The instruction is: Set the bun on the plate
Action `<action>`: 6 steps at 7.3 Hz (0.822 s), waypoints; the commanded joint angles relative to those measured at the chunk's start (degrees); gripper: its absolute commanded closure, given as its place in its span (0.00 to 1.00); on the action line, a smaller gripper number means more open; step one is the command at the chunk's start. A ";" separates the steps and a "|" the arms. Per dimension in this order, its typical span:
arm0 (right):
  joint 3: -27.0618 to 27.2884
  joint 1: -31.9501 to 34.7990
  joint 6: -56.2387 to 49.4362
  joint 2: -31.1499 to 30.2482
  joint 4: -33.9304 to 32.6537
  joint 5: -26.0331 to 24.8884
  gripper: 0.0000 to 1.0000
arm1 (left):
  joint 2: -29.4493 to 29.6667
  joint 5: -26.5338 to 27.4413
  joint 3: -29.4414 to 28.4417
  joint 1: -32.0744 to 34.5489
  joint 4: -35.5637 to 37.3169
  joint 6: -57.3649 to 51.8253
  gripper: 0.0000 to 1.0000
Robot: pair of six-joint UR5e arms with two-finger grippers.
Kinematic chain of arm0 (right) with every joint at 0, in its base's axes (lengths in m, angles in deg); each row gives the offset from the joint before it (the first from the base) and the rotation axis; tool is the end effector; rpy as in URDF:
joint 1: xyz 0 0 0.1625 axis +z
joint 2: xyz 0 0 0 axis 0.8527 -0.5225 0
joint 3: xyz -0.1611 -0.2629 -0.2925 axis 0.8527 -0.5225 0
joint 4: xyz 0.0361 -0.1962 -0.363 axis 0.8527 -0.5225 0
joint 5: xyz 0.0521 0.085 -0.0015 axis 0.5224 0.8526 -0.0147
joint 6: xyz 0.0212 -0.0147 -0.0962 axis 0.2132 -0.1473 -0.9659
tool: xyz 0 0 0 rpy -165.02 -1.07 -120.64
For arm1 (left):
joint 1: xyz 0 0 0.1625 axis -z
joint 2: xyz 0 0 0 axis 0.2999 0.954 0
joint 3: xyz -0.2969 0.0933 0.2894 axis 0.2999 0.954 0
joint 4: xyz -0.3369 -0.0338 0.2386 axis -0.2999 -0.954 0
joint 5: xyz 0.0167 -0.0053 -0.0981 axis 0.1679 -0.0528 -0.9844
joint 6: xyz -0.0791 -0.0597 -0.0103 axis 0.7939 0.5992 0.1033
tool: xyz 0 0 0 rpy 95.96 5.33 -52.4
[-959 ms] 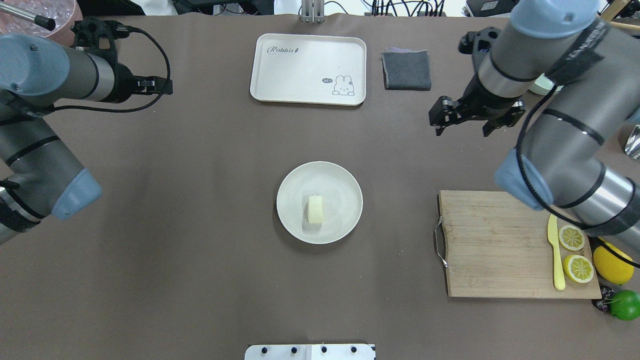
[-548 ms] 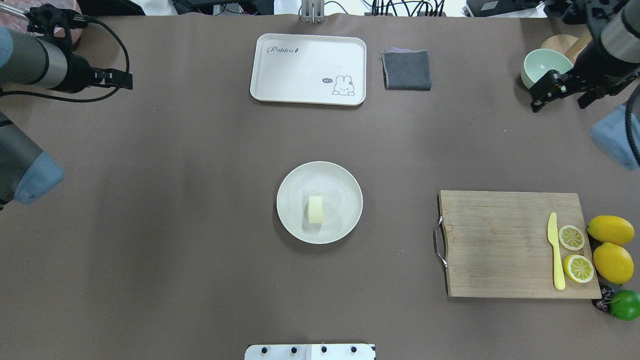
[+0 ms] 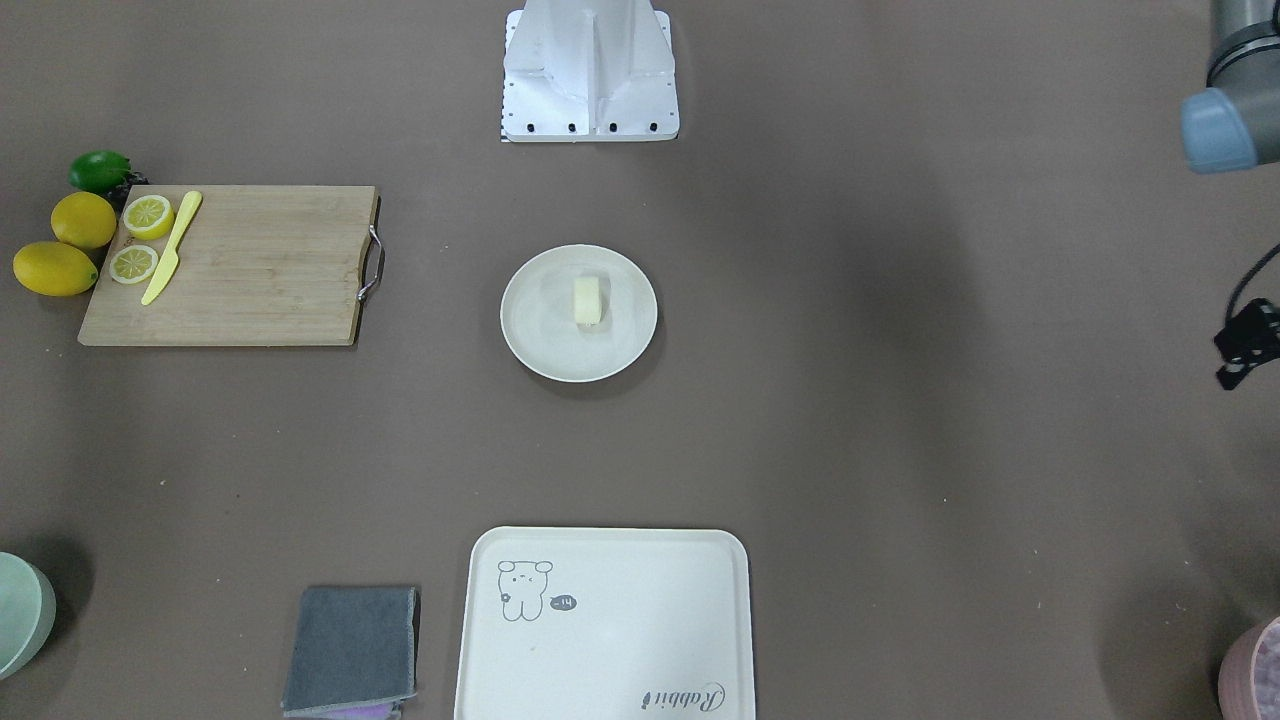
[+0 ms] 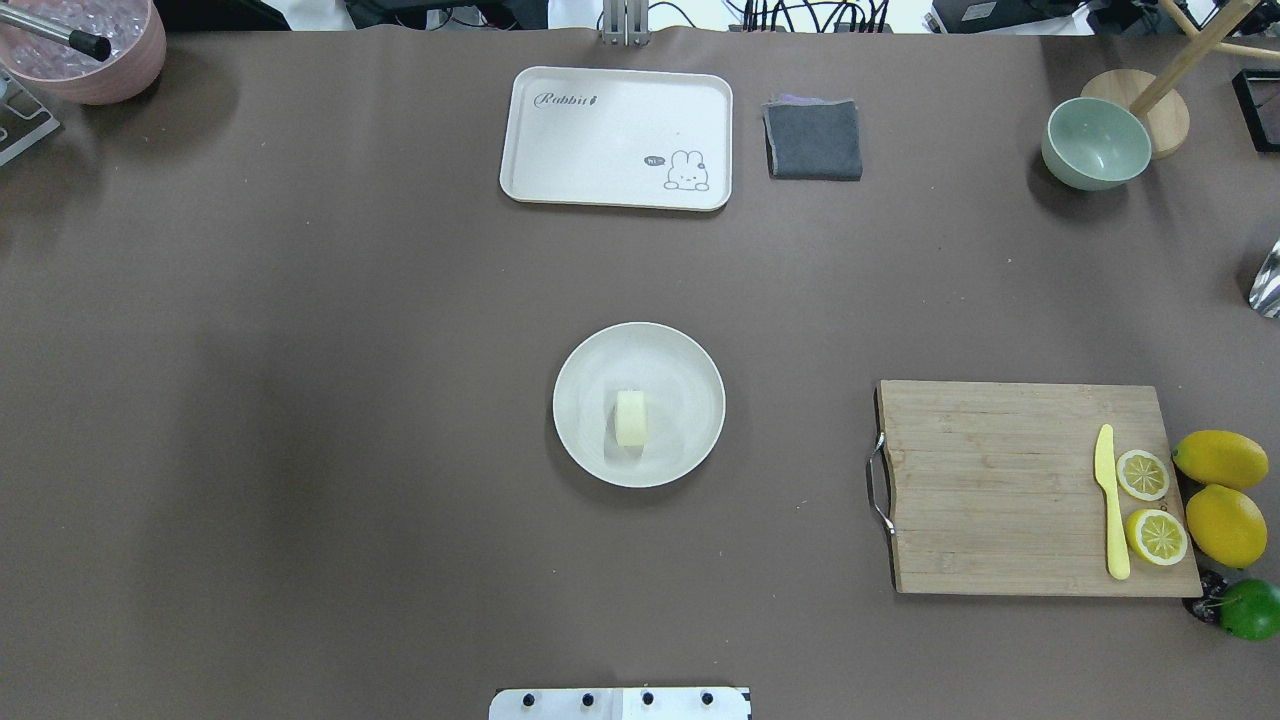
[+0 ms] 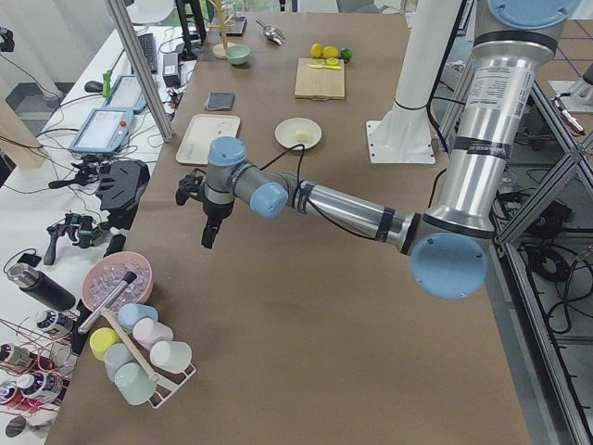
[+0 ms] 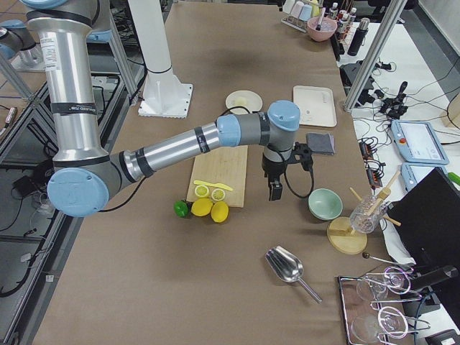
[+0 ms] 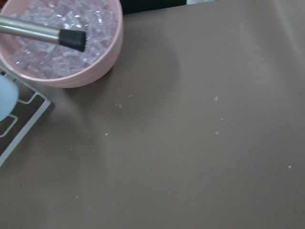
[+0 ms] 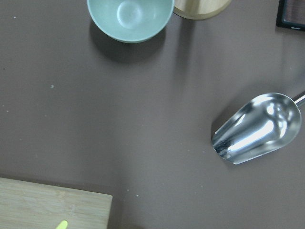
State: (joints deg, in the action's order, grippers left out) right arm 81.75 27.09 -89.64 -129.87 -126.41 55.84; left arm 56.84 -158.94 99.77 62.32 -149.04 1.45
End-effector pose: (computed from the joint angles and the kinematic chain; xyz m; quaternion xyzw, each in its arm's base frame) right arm 0.0294 -0.5054 0.5219 0.0260 -0.3498 -0.0544 0.9349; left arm 0.0249 -0.5832 0.5184 0.1460 0.3167 0.0233 0.9369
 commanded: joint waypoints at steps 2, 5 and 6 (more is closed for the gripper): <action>-4.74 10.26 -9.64 -7.30 0.25 0.99 0.00 | -9.46 -5.88 0.15 9.77 4.75 -14.17 0.02; -6.52 11.70 -9.67 -8.20 0.86 1.34 0.00 | -13.10 -8.91 0.51 14.16 5.36 -13.73 0.02; -6.43 11.61 -9.40 -7.94 0.86 1.34 0.00 | -13.10 -8.74 0.33 14.70 5.36 -13.73 0.02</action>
State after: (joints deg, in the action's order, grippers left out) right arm 75.34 38.66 -99.26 -137.94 -125.59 57.14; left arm 43.98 -167.66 100.24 75.78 -143.79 -12.26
